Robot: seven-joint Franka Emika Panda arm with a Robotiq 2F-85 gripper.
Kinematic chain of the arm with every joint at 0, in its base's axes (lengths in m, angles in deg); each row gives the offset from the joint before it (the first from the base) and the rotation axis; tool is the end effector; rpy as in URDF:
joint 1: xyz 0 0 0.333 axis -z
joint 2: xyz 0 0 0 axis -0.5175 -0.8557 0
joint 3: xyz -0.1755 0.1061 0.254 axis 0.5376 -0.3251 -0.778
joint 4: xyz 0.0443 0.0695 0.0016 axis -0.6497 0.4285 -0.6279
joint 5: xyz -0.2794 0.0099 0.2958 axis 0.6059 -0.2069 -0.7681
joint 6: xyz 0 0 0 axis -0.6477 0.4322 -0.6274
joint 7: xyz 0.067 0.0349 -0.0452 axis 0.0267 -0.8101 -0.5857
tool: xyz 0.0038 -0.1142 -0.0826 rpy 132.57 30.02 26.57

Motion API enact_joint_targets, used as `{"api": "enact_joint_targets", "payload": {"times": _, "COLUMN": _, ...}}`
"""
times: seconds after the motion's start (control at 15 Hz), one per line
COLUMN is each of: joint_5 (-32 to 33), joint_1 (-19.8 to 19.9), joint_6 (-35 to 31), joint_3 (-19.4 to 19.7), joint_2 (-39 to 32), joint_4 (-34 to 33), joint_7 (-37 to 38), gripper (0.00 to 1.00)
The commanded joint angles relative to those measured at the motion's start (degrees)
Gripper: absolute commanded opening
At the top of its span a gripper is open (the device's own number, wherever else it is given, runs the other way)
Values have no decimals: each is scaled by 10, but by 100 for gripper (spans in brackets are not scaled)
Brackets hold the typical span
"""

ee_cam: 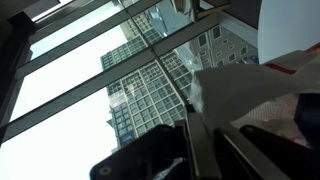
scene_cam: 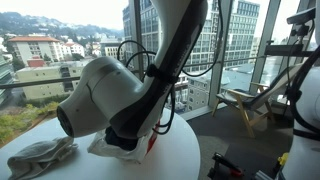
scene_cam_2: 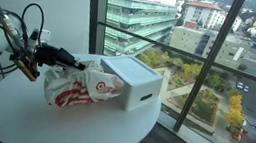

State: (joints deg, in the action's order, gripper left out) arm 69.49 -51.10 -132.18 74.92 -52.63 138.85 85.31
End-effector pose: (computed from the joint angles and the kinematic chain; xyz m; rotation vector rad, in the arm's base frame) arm 0.4541 0.1278 0.2635 1.7092 -0.2591 0.5175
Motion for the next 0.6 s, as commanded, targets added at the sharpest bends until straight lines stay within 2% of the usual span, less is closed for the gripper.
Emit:
{"api": "enact_joint_targets", "payload": {"times": 0.0, "joint_5": -7, "joint_1": 17, "joint_6": 6, "joint_3": -7, "joint_2": -24, "joint_4": 8, "joint_7": -1, "gripper": 8}}
{"api": "enact_joint_targets", "payload": {"times": 0.2, "joint_5": 0, "joint_1": 15, "joint_6": 22, "joint_3": -12, "joint_2": -7, "joint_4": 10, "joint_7": -1, "gripper": 8}}
{"api": "enact_joint_targets", "payload": {"times": 0.53, "joint_5": 20, "joint_1": -3, "joint_6": 80, "joint_3": -35, "joint_2": 80, "joint_4": 2, "joint_7": 13, "gripper": 8}}
